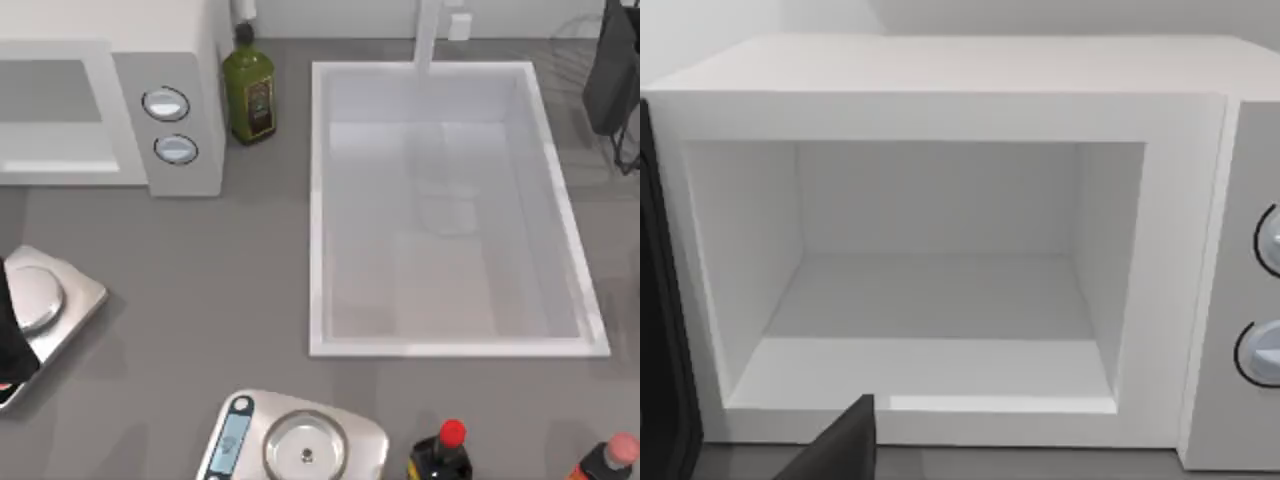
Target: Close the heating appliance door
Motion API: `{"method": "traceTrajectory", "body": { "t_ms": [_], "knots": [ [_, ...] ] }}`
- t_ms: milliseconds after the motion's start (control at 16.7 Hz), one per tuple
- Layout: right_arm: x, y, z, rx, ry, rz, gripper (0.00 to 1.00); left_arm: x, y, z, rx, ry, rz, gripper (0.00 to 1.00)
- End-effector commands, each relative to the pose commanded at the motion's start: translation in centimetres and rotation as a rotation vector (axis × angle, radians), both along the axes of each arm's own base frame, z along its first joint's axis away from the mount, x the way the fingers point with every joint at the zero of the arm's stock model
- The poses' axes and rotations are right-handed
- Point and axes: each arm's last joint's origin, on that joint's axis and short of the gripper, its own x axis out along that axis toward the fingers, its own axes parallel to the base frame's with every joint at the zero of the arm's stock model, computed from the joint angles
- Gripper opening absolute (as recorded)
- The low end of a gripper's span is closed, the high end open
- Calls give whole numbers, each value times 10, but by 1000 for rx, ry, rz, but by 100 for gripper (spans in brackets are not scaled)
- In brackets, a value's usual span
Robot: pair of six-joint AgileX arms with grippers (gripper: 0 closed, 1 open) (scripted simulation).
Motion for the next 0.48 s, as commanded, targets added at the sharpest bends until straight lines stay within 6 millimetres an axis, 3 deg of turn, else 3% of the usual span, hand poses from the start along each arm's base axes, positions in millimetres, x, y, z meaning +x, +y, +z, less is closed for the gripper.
{"method": "traceTrajectory", "body": {
  "t_ms": [60,480],
  "knots": [
    [0,0,0,0,0,0,100,0,0,0,0,0,0,100],
    [0,0,0,0,0,0,100,0,0,0,0,0,0,47]
  ]
}}
